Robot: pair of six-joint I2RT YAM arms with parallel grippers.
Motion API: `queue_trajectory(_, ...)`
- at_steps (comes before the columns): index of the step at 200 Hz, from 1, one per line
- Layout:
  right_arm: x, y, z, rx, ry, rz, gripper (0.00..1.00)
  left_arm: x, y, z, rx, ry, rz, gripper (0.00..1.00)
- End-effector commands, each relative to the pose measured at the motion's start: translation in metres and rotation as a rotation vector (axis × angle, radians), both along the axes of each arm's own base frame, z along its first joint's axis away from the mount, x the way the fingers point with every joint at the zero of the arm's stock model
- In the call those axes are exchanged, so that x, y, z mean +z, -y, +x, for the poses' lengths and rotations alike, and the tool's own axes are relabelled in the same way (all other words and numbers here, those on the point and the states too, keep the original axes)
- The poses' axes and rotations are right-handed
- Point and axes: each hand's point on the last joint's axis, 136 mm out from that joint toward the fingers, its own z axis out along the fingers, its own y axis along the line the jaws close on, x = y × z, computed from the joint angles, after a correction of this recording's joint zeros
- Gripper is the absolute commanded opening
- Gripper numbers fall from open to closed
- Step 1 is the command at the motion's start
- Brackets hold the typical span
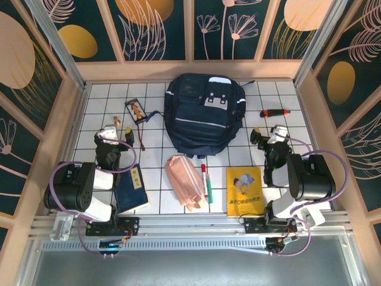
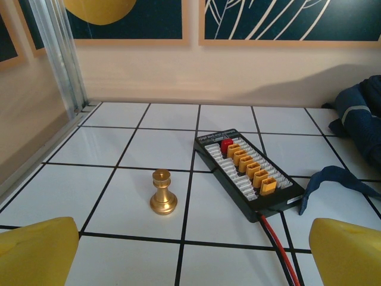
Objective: Pack books, pencil case, and school supplies into a backpack
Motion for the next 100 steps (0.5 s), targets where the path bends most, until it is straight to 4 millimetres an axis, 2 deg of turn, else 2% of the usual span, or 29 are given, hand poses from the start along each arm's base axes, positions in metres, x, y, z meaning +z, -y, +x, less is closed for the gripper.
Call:
queue_trajectory(1, 0.015, 0.002, 0.006, -0.003, 0.050, -0.011, 0.99, 0.011, -0.003, 0.002, 0.014, 0.042, -0.002, 0.99)
queue_trajectory(15, 0.014, 0.002, 0.006, -0.003, 0.049, -0.011, 0.99, 0.010, -0.015, 0.004, 0.084, 0.036, -0.022, 0.99)
queue_trajectory(29, 0.014, 0.002, 0.006, -0.003, 0.048, -0.010, 0.99, 0.011, -0.018, 0.002, 0.099, 0.041, -0.026, 0.99)
queue_trajectory(100, 0.014, 0.003, 0.006, -0.004, 0.046, -0.010, 0.99, 0.010, -0.017, 0.004, 0.098, 0.038, -0.028, 0.99)
